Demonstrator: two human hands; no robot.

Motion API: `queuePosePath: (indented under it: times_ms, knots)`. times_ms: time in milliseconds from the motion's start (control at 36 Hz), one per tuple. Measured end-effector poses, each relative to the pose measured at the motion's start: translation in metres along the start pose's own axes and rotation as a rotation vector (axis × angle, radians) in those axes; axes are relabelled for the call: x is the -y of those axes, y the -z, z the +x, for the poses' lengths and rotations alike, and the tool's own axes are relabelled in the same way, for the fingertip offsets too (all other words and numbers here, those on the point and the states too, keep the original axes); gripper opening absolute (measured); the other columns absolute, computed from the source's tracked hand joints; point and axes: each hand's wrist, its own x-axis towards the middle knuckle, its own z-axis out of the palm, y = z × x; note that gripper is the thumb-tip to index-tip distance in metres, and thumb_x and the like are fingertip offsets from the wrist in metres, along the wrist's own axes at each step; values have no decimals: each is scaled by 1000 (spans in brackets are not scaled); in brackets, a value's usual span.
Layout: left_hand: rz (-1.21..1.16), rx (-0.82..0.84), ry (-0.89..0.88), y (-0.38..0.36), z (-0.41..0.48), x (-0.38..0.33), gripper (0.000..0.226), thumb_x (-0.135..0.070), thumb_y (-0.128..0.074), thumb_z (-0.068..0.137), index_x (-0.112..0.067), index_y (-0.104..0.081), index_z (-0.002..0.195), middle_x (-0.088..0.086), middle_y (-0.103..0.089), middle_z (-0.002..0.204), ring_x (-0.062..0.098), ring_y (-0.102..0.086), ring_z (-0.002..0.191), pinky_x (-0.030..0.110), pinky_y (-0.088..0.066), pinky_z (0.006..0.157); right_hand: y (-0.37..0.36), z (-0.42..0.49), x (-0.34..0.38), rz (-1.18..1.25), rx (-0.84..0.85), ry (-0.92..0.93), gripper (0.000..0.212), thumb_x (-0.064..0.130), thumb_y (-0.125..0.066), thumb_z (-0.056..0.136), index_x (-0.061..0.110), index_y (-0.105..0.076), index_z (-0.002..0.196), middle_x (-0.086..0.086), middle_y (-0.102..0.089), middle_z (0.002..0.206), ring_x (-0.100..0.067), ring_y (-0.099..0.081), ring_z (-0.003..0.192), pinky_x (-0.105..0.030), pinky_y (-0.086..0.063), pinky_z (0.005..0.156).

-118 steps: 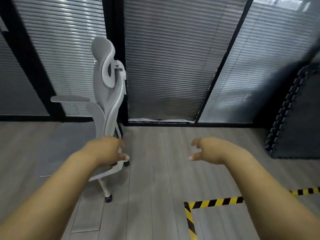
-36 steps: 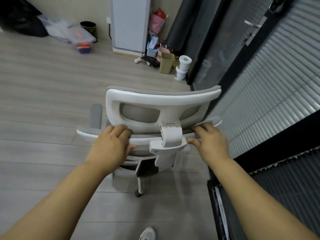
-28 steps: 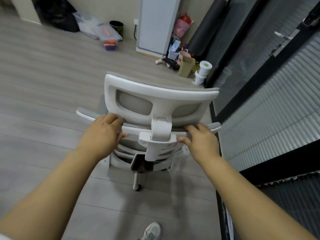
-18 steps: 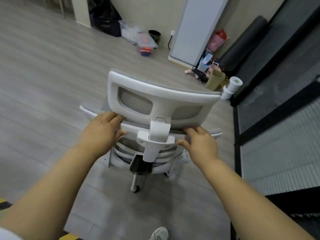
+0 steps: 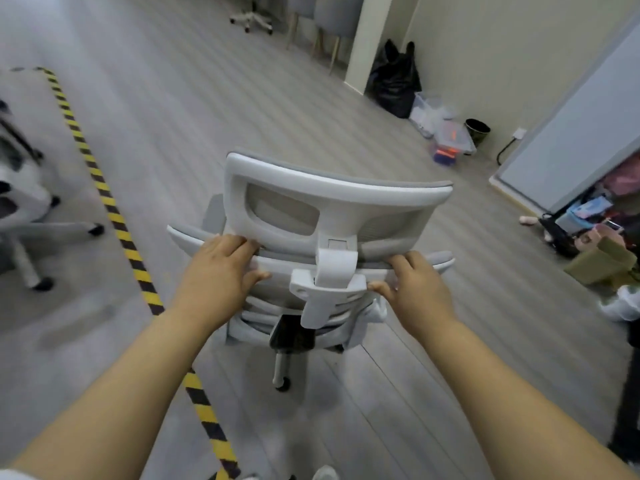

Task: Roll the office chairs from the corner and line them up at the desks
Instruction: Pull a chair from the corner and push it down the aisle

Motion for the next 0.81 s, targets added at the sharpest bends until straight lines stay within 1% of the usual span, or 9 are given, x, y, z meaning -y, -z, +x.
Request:
queuePosePath:
  times_ms: [56,111,194,278,361,500,583,694,806]
  knots:
    - [26,-14,82,12,-13,10,44,-41,-52,79,-3,-65,96,13,-63,89,24,-49,88,34,-40,82,-7,13,16,17,15,60,45,42,-66,81,11,-60,113,-11,-56,111,-33,-53,102,-38,-44,72]
    - [73,-24,164,23,-27,18,35,-32,-67,78,-3,-66,98,13,-64,92,32,-57,87,39,-47,79,-13,24,33,21,29,117,45,42,-68,80,11,-61,112,-11,-56,111,-33,-54,100,-36,-41,69]
    - [118,-36,267,36,-47,28,34,-22,-78,73,-2,-66,98,14,-65,93,35,-59,87,39,-47,77,-24,38,55,39,45,234,44,38,-73,76,8,-63,106,-14,-58,103,-37,-56,91,-33,-37,63]
    - [150,-90,365,45,-66,38,32,-27,-71,77,-2,-66,97,14,-65,94,30,-55,90,36,-44,78,-33,53,79,82,79,327,44,35,-76,74,3,-64,103,-18,-59,100,-40,-56,89,-37,-42,65]
    - [149,-106,513,54,-85,43,33,-24,-70,81,-3,-64,105,14,-63,104,31,-52,101,39,-42,86,-42,66,103,110,118,425,44,36,-76,74,2,-63,99,-18,-59,99,-40,-55,90,-39,-43,69]
    - [182,-172,707,67,-120,41,36,-26,-66,84,-10,-61,115,7,-60,114,29,-47,109,40,-40,89,-52,78,141,121,165,578,46,44,-71,77,7,-61,102,-11,-56,106,-34,-53,97,-33,-40,65]
    - [221,-207,800,74,-140,37,36,-23,-70,80,-7,-63,111,10,-62,111,35,-51,106,44,-43,87,-55,81,164,163,223,665,47,44,-70,77,8,-60,107,-10,-54,111,-32,-51,103,-38,-46,76]
    - [262,-228,905,81,-166,34,39,-24,-74,77,-4,-65,109,14,-65,108,38,-56,102,48,-48,85,-57,85,195,223,290,768,47,39,-72,77,10,-59,112,-10,-54,115,-33,-50,107,-42,-47,86]
    - [314,-276,990,90,-188,24,39,-30,-74,77,-6,-67,106,12,-67,103,35,-60,96,44,-50,77,-57,84,223,209,334,863,45,41,-67,81,14,-57,116,-5,-51,120,-29,-50,107,-36,-44,81]
